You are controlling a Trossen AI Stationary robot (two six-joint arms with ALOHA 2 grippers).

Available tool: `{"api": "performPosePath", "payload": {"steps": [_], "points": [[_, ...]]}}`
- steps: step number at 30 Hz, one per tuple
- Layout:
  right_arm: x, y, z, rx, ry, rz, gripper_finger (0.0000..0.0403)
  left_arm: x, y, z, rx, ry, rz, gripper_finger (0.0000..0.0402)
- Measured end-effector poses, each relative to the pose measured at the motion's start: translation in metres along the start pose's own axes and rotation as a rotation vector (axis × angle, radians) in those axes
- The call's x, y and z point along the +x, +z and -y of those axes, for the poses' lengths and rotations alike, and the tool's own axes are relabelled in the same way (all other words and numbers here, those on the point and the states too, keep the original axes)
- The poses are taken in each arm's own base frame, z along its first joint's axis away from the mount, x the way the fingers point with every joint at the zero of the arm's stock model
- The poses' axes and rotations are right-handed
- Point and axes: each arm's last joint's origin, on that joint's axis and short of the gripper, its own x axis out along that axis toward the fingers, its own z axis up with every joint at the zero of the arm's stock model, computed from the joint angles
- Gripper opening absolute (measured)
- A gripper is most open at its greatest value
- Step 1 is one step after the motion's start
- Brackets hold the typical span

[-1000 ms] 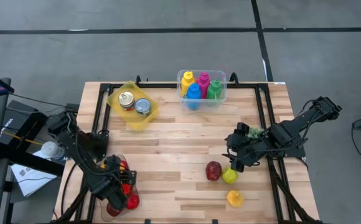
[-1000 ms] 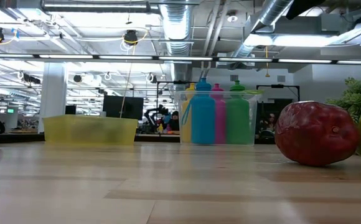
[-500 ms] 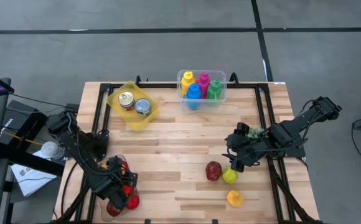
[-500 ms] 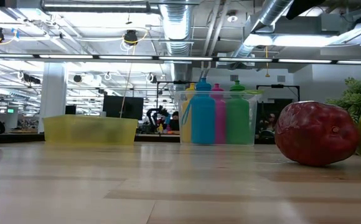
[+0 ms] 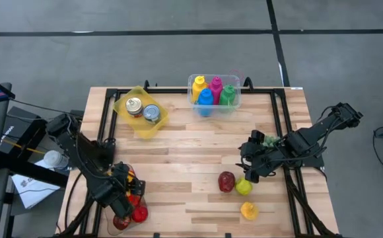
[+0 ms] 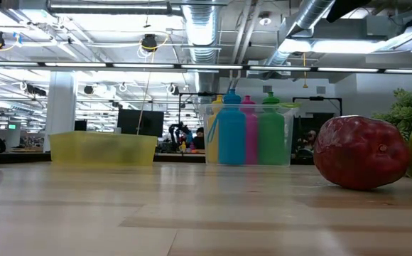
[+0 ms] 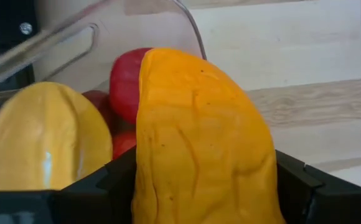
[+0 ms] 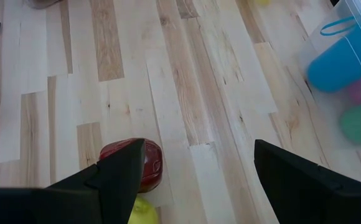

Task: Pick & Place Food Item
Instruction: Put the yellow mango into the transparent bin

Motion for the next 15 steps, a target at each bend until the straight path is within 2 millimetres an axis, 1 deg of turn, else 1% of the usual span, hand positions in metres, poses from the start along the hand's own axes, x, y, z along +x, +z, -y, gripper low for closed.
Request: {"api": "performPosePath", "payload": {"steps": [7,15], "points": [[0.0,0.0,0.0001,0.0,0.0,0.0,0.0292,-0.0027,0.0045,-0.0029,0.003,0.028,-0.003,0.024],[0.0,0.0,0.0,0.0,0.0,0.0,0.0292,0.0056,0.0023,-0.0043,0.02,0.031,-0.022,0.0246]]}}
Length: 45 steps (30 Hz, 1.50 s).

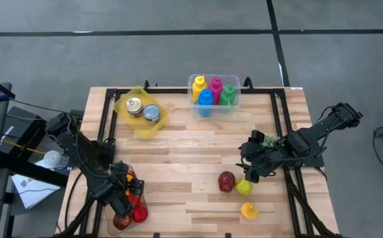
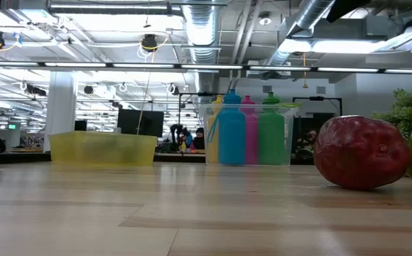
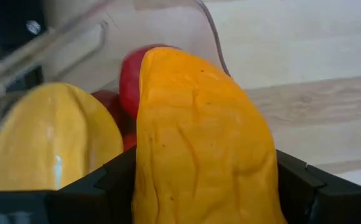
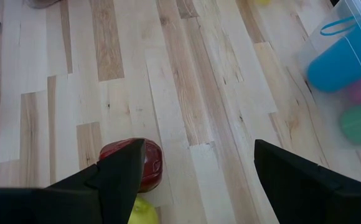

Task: Pick & Place Food Item
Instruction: Put the yellow mango into the transparent bin, then put the yellow garlic into the transparent bin

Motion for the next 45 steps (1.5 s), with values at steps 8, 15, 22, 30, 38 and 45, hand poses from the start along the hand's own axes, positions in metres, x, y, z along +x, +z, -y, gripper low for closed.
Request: {"api": "performPosePath", "payload": {"steps": [8,15,22,30,38,45], "points": [[0.0,0.0,0.0,-0.003,0.0,0.0,0.0292,0.001,-0.001,0.001,-0.004,-0.009,-0.011,0.0321],[0.0,0.0,0.0,-0.002,0.0,0.0,0.0292,0.0,-0.003,0.003,-0.014,-0.041,-0.042,0.0387],[0.0,0.0,0.0,0.0,0.0,0.001,0.0292,-0.021,0.004,0.002,-0.003,-0.172,-0.157,0.0398],[0.004,0.0,-0.003,-0.006,-0.008,-0.008,0.0292,-0.044,0.037,-0.021,-0.001,-0.168,-0.153,0.0356],[0.021,0.0,-0.014,-0.048,-0.033,-0.05,0.0292,-0.05,0.06,-0.032,0.091,-0.115,-0.118,0.0156],[0.03,-0.001,-0.018,-0.065,-0.048,-0.082,0.0292,-0.046,0.058,-0.024,0.227,-0.127,-0.111,0.0016]]}}
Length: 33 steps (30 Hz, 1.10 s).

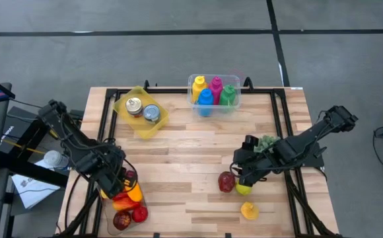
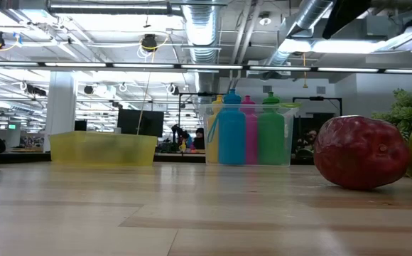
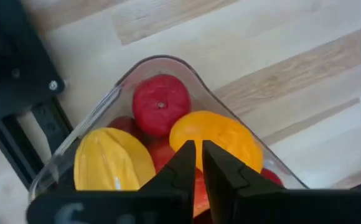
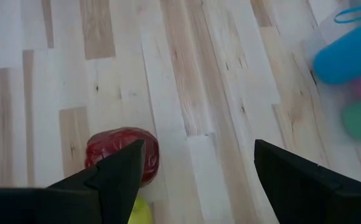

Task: Pick & Place Food Item
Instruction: Put the yellow garlic into the transparent bin

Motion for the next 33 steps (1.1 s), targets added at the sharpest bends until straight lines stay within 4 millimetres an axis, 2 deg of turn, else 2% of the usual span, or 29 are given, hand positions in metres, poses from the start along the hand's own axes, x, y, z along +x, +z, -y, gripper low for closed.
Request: {"api": "performPosePath", "payload": {"steps": [5,9,13,17,25,30,33], "points": [[-0.004,0.0,0.002,0.007,0.01,0.009,0.0292,0.011,-0.005,0.006,0.076,0.046,0.016,0.0003],[-0.005,0.0,0.003,0.008,0.016,0.007,0.0292,0.032,-0.011,0.005,0.097,0.113,-0.001,0.0001],[-0.005,-0.001,0.003,0.005,0.024,-0.004,0.0292,0.046,-0.018,0.011,0.085,0.041,-0.038,0.0001],[-0.005,-0.001,0.003,-0.006,0.024,-0.005,0.0292,0.049,-0.023,0.021,0.106,-0.072,-0.084,0.0001],[-0.005,-0.001,0.003,-0.022,0.024,-0.005,0.0292,0.043,-0.022,0.026,0.043,-0.164,-0.118,0.0006],[-0.005,-0.002,0.001,-0.022,0.098,-0.051,0.0292,0.018,-0.009,0.033,-0.026,-0.422,-0.121,0.0019],[-0.005,-0.003,-0.001,-0.021,0.148,-0.083,0.0292,0.001,0.002,0.032,-0.091,-0.588,-0.009,0.0027]]}}
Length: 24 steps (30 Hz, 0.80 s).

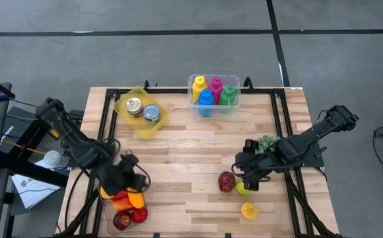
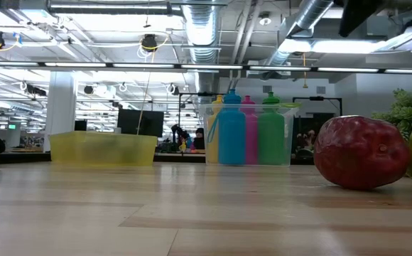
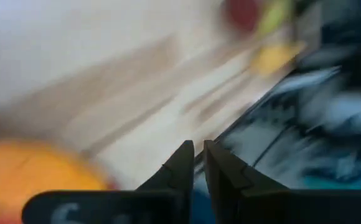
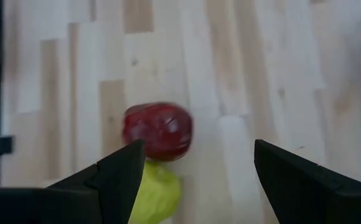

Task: Pick & Place Food Item
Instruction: Put the yellow garlic into the transparent bin

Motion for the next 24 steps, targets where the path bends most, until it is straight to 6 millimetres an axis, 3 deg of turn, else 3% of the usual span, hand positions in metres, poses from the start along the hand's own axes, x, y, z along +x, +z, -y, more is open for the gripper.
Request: {"api": "performPosePath", "payload": {"steps": [4,8,17,24], "points": [[-0.001,-0.003,-0.004,0.035,0.043,-0.03,0.0292,-0.013,0.012,0.012,0.047,-0.19,0.277,0.0035],[-0.005,-0.01,-0.016,0.053,0.105,-0.056,0.0292,-0.008,0.02,0.026,0.161,-0.25,0.469,0.004],[0.002,-0.04,-0.074,-0.106,0.174,-0.101,0.0292,0.003,0.032,0.042,0.262,-0.279,0.526,0.0056],[0.035,-0.07,-0.118,-0.283,0.126,-0.195,0.0292,0.003,0.033,0.043,0.266,-0.284,0.527,0.0074]]}}
